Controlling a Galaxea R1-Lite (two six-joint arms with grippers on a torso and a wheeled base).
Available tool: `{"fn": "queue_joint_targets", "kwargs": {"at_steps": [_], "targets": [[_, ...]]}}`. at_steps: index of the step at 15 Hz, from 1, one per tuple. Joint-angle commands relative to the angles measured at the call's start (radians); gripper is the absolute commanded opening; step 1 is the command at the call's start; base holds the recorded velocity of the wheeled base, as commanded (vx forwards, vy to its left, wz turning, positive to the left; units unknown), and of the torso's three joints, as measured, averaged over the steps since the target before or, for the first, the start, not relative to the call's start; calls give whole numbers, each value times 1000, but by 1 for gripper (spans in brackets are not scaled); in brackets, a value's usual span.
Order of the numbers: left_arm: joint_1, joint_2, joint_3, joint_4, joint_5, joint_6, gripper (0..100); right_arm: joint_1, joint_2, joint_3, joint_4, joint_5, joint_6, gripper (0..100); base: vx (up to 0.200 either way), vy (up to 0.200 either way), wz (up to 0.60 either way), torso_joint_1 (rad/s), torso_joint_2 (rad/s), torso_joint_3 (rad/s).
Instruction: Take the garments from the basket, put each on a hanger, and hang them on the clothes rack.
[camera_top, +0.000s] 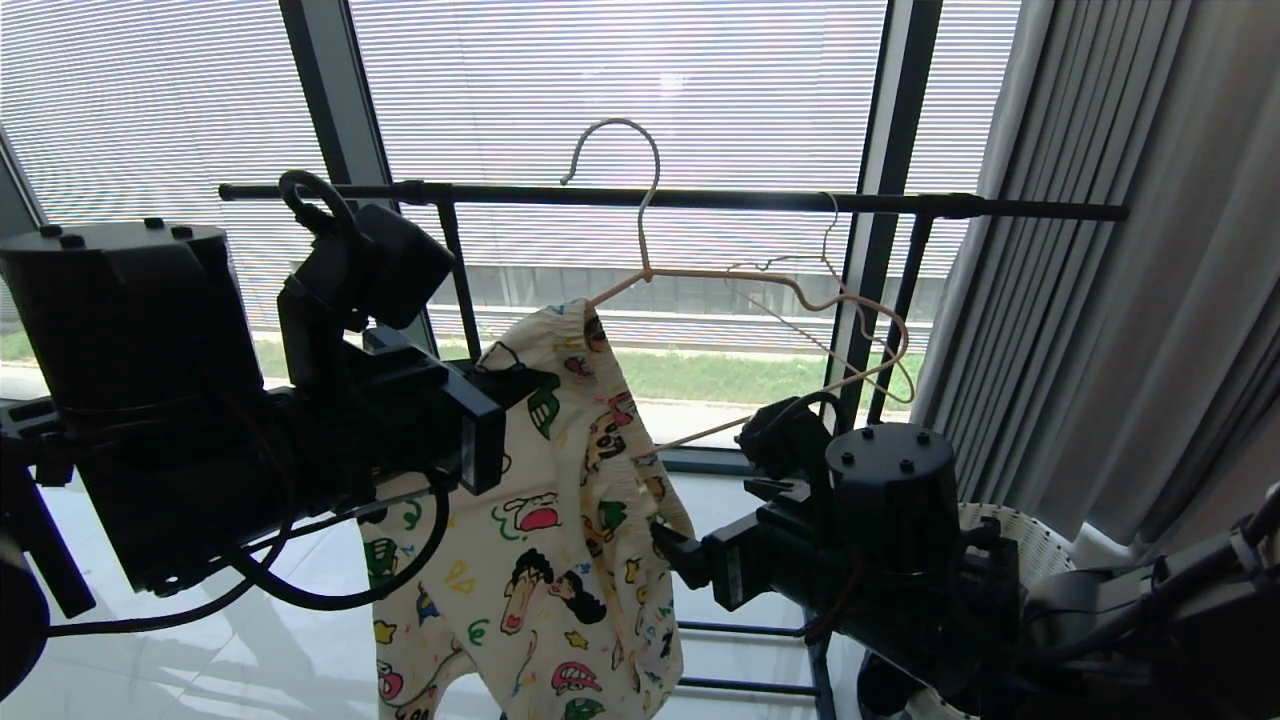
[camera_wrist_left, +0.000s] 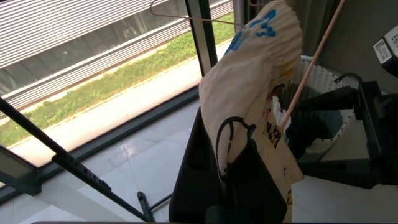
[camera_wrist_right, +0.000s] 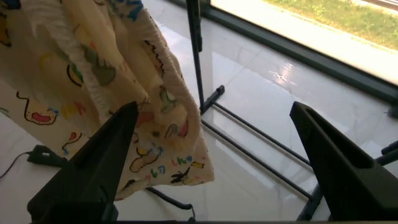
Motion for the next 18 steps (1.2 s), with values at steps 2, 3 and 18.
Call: {"fn": "queue_joint_targets", "kwargs": {"at_steps": [2, 3, 18], "targets": [[-11, -7, -1, 0, 1, -1, 0, 0, 51, -15, -3, -34, -4, 100, 0, 0, 0, 0, 0, 0], [-9, -7, -1, 0, 1, -1, 0, 0, 62, -11, -3, -67, -5, 100, 0, 0, 0, 0, 0, 0], [130, 16, 70, -164, 121, 153, 0, -287, 85, -148, -31, -213, -162, 100, 0, 0, 0, 0, 0, 0]]}}
